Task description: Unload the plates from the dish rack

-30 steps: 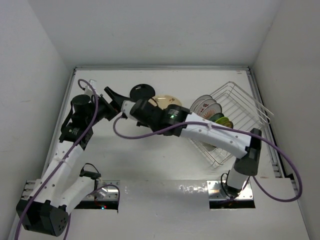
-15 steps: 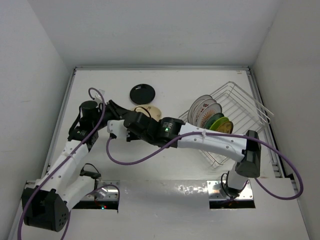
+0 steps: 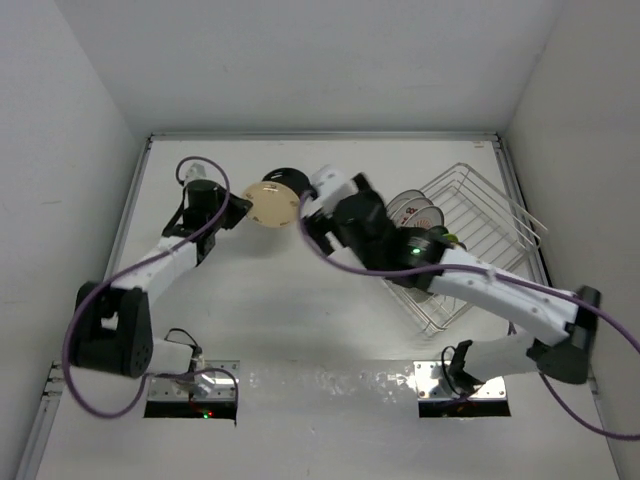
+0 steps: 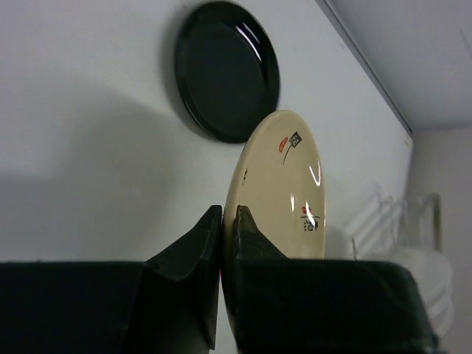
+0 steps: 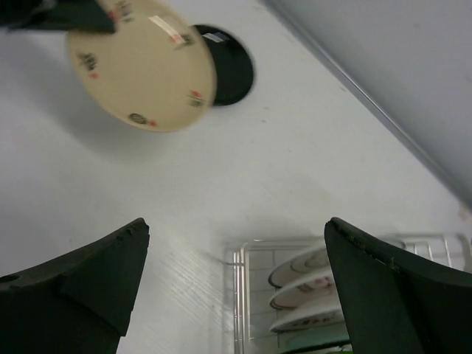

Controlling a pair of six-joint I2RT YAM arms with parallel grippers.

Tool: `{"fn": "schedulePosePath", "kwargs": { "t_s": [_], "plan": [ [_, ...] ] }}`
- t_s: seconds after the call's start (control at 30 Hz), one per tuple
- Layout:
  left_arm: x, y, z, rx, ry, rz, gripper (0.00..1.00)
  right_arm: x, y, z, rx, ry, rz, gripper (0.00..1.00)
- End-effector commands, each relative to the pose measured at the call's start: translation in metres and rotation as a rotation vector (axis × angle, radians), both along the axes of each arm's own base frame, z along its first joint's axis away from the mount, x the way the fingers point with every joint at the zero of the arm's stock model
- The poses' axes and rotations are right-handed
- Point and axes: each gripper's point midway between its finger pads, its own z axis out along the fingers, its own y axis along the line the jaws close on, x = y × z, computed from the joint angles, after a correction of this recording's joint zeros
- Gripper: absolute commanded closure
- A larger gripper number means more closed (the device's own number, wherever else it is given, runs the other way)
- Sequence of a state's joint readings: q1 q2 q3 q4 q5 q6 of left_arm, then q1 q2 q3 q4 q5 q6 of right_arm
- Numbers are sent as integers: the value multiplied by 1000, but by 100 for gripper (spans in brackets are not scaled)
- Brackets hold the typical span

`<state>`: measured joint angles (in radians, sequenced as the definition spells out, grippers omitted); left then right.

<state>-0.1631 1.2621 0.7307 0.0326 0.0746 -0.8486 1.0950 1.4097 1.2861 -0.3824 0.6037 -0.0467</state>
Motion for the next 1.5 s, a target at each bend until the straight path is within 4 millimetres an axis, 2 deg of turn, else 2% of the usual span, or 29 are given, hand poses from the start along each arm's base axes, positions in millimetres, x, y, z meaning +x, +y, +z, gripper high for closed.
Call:
{"fn": "schedulePosePath", "kwargs": {
  "t_s": [0.0,0.03,0.1,0.13,0.17,0.2,0.23,0.3,0.33,0.37,0.47,0.53,0.63,0.7,0.73,0.77,0.83,0.87,0.97,1.0,1.07,1.1,1.17,1.2,1.27,1.3,1.37,1.43,1.47],
  "plan": [
    [69,22,41,94,-231,134,100,-2,-45,35,343,39,-208,1],
    [83,27,17,100,-188,140,100,-7,-60,48,382,19,-222,1],
    [107,19,23,49,-242,109,100,-16,-74,42,375,44,-238,1],
    [117,18,-2,45,-196,104,100,-22,-84,48,397,38,-245,1],
    [131,8,7,27,-220,61,100,-26,-92,39,376,57,-259,1],
    [139,6,1,34,-208,49,100,-29,-99,35,370,64,-272,1],
    [146,5,-16,43,-176,45,100,-31,-106,32,366,64,-292,1],
    [160,5,-16,53,-174,51,99,-36,-125,19,350,70,-349,1],
    [165,6,-31,65,-141,54,96,-37,-132,16,349,69,-377,1],
    [171,5,-30,77,-136,49,90,-41,-143,8,358,75,-418,1],
    [179,1,-41,78,-117,30,82,-45,-152,-6,379,90,-457,1],
    [179,-1,-52,76,-88,16,75,-46,-157,-8,401,81,-476,1],
    [176,-5,-54,60,-74,-1,58,-45,-172,-20,373,57,-559,1],
    [169,-6,-57,67,-26,7,34,-42,-181,-28,348,44,-618,1],
    [169,-7,-44,79,-29,15,25,-38,-187,-36,317,39,-659,1],
    [158,-3,-55,123,58,28,15,-36,-191,-41,316,53,-688,1],
    [153,-6,-43,156,96,12,4,-30,-199,-54,320,98,-750,1],
    [142,-2,-50,202,160,12,0,-27,-197,-56,362,109,-772,1],
    [125,6,-37,254,220,14,0,-22,-192,-59,451,120,-798,1],
    [119,9,-16,255,190,20,0,-21,-193,-59,465,117,-816,1],
    [97,13,-6,259,186,30,0,-19,-203,-55,472,92,-884,1],
    [79,15,18,254,136,32,0,-17,-208,-53,476,84,-914,1],
    [58,13,43,259,73,14,0,-17,-216,-54,482,84,-968,1],
    [40,8,79,252,-20,-8,0,-16,-220,-55,491,80,-991,1],
    [11,5,82,280,-39,-56,0,-17,-229,-56,511,57,-1047,1],
    [-9,1,95,266,-85,-95,0,-19,-237,-58,503,47,-1081,1],
    [-32,6,109,290,-134,-117,0,-20,-247,-56,540,17,-1126,3],
    [-48,17,104,352,-113,-113,0,-20,-255,-59,562,-11,-1157,9],
    [-57,23,108,374,-128,-106,0,-20,-261,-59,587,-23,-1179,20]
  ]
}}
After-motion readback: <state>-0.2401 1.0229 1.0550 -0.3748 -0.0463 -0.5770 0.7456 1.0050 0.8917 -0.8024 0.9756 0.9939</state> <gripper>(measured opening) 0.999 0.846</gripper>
